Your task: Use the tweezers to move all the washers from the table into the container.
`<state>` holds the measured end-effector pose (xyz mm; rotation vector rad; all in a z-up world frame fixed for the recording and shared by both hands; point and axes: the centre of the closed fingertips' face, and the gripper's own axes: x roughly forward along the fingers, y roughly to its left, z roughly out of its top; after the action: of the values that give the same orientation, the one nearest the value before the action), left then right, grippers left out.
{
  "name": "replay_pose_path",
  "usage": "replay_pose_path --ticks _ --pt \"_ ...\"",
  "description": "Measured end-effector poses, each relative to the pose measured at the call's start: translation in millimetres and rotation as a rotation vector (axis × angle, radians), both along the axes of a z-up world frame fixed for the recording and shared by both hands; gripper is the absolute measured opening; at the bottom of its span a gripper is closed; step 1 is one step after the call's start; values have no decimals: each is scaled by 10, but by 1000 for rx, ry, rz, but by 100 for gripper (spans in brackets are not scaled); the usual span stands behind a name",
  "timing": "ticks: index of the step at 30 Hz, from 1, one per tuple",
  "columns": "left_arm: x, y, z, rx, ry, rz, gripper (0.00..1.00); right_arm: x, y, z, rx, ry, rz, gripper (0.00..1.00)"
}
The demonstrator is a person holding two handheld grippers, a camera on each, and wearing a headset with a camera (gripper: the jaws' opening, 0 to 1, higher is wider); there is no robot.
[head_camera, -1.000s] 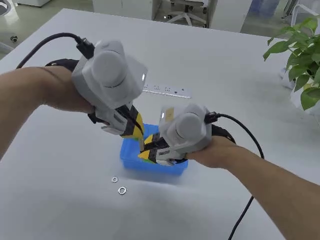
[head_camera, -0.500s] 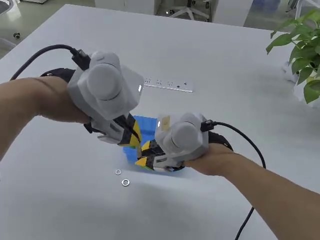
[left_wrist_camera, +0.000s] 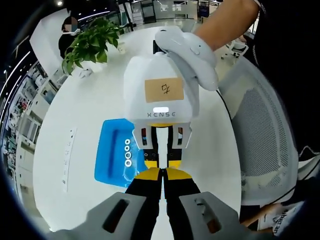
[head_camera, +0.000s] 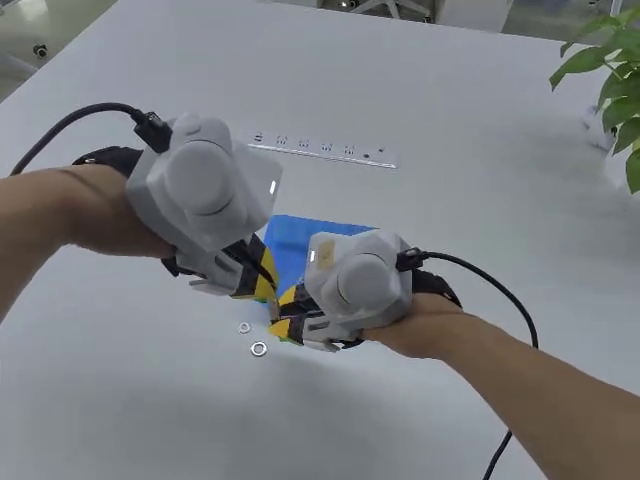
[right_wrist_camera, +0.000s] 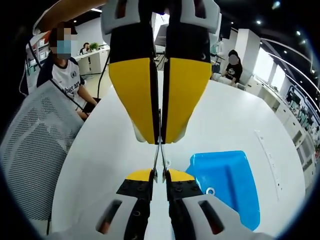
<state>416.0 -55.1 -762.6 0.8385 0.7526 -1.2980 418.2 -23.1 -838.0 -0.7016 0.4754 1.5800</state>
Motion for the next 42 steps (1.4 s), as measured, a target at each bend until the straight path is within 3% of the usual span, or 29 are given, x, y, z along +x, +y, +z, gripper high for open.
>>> replay_pose_path --ticks 12,26,42 --pt "-89 75 -157 8 24 17 5 -99 81 -146 -10 15 36 12" --pt "-111 180 -277 12 42 46 5 -139 185 -265 -4 45 53 12" --pt "-99 144 -292 -6 59 47 5 -137 166 -284 -2 73 42 12"
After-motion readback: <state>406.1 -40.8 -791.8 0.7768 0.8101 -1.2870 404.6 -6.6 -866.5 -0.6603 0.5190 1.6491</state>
